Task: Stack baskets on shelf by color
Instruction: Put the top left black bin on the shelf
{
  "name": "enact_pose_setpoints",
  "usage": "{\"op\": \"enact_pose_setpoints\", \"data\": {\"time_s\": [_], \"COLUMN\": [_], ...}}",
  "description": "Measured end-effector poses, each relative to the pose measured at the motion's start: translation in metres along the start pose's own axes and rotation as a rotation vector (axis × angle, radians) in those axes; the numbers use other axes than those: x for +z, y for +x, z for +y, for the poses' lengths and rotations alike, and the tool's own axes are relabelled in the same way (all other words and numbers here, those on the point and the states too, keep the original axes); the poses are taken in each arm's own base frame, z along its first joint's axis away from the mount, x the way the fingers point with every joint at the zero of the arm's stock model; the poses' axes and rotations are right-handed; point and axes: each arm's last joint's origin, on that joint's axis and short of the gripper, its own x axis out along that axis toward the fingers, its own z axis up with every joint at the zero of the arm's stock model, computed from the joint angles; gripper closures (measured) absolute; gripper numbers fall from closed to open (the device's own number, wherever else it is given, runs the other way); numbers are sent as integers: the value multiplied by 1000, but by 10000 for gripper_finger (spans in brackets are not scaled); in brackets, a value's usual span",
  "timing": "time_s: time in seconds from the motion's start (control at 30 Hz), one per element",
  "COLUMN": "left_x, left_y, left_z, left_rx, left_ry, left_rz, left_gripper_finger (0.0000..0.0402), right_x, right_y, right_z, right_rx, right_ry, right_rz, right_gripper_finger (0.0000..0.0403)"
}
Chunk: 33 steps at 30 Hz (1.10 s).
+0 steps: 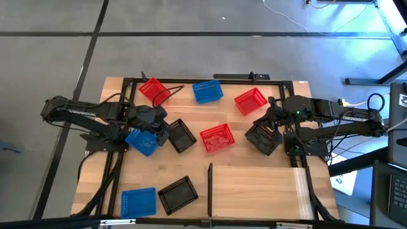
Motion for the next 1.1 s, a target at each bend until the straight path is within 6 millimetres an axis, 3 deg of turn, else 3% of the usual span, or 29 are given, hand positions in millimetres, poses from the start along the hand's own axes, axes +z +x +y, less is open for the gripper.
{"op": "enact_pose_setpoints", "data": {"time_s": [0.23, 0.53, 0.83, 1.1], "left_x": [-14, -39, -55, -60], "left_y": [34, 81, 112, 121], "left_z": [-16, -28, -33, -31], "left_rx": [2, 32, 65, 131], "left_ry": [281, 393, 402, 386], "left_rz": [90, 214, 252, 241], "left_gripper_finger": [324, 324, 324, 324], "right_x": [0, 0, 0, 0], "right_y": [0, 0, 0, 0], "right_z": [0, 0, 3, 3], "right_rx": [1, 1, 96, 96], "right_ry": [1, -1, -31, -51], "right_rz": [-1, -4, -7, -6], "right_gripper_finger": [397, 397, 397, 397]}}
